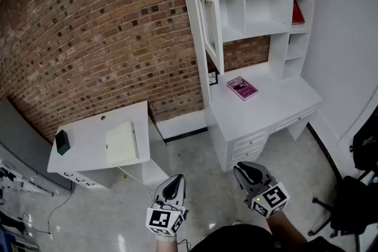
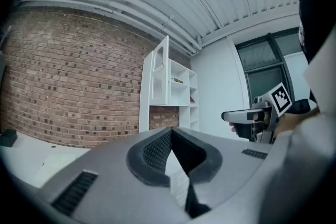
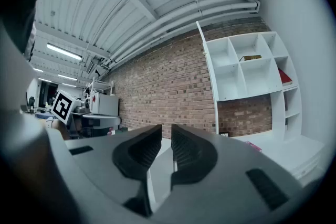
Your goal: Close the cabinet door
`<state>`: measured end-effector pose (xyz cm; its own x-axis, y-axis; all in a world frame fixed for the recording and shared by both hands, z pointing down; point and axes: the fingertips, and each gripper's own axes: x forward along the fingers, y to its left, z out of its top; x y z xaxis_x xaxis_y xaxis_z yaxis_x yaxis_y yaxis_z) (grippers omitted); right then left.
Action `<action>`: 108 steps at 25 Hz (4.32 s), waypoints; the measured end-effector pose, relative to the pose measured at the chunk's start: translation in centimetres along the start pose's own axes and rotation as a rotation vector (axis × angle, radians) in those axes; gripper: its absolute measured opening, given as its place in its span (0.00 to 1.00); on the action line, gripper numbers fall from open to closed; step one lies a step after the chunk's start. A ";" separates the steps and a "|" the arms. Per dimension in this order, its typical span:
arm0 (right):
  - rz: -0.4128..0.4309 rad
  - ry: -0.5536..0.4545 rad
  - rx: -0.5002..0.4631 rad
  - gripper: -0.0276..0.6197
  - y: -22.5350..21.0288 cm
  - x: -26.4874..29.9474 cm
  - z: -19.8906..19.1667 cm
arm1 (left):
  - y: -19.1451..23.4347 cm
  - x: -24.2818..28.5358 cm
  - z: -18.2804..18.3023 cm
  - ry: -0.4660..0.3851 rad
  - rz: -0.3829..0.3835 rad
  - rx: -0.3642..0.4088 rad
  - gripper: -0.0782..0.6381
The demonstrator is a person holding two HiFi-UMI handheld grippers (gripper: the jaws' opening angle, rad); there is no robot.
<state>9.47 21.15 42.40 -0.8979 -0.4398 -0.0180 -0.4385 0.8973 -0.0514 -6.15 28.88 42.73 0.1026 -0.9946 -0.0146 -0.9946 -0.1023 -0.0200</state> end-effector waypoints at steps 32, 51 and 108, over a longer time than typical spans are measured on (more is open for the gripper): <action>-0.050 -0.043 0.034 0.14 -13.8 5.8 1.1 | 3.3 14.9 -1.6 0.029 0.039 -0.055 0.12; -0.376 -0.074 -0.019 0.14 -19.2 21.7 3.9 | 16.0 29.0 -4.2 0.067 -0.342 -0.097 0.12; -0.387 -0.147 -0.177 0.17 -26.6 27.8 15.2 | 2.4 44.6 4.8 -0.125 -0.786 -0.061 0.16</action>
<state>-3.27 -15.54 28.04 -0.6567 -0.7338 -0.1739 -0.7526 0.6525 0.0890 -3.92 -15.60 37.22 0.7722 -0.6218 -0.1308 -0.6288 -0.7774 -0.0166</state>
